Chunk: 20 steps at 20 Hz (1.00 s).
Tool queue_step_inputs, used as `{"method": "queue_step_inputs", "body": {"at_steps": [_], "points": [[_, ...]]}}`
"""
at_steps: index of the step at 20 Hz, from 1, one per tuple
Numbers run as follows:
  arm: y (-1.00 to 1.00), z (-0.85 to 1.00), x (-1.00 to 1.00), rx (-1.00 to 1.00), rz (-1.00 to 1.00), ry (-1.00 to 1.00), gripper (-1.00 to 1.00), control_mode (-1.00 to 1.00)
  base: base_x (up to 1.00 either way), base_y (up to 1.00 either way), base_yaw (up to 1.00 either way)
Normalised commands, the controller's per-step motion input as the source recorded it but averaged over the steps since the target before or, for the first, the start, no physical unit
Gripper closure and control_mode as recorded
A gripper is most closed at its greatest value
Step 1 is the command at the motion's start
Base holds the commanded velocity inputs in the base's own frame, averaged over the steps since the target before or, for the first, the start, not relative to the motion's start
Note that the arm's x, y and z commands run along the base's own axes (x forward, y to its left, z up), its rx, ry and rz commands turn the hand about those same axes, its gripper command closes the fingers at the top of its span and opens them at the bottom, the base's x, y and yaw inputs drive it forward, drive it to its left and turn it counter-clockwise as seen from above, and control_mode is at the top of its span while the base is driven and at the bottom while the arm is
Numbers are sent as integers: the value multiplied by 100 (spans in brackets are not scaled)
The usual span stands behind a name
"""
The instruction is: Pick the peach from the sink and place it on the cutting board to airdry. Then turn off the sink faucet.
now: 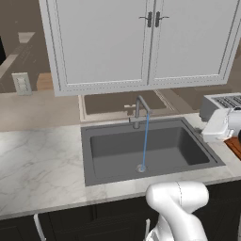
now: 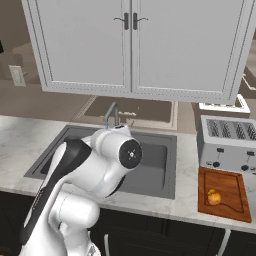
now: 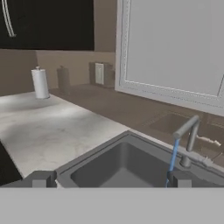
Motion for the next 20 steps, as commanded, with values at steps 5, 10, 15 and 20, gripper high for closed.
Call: {"method": "queue_step_inputs", "body": {"at_steps": [5, 10, 15, 20], "points": [[2, -9, 32, 0, 0, 0, -100, -100, 0, 0, 0], [2, -14, 37, 0, 0, 0, -100, -100, 0, 0, 0], [0, -19, 31, 1, 2, 0, -100, -100, 0, 0, 0], [0, -19, 35, 1, 3, 0, -100, -100, 0, 0, 0]]}}
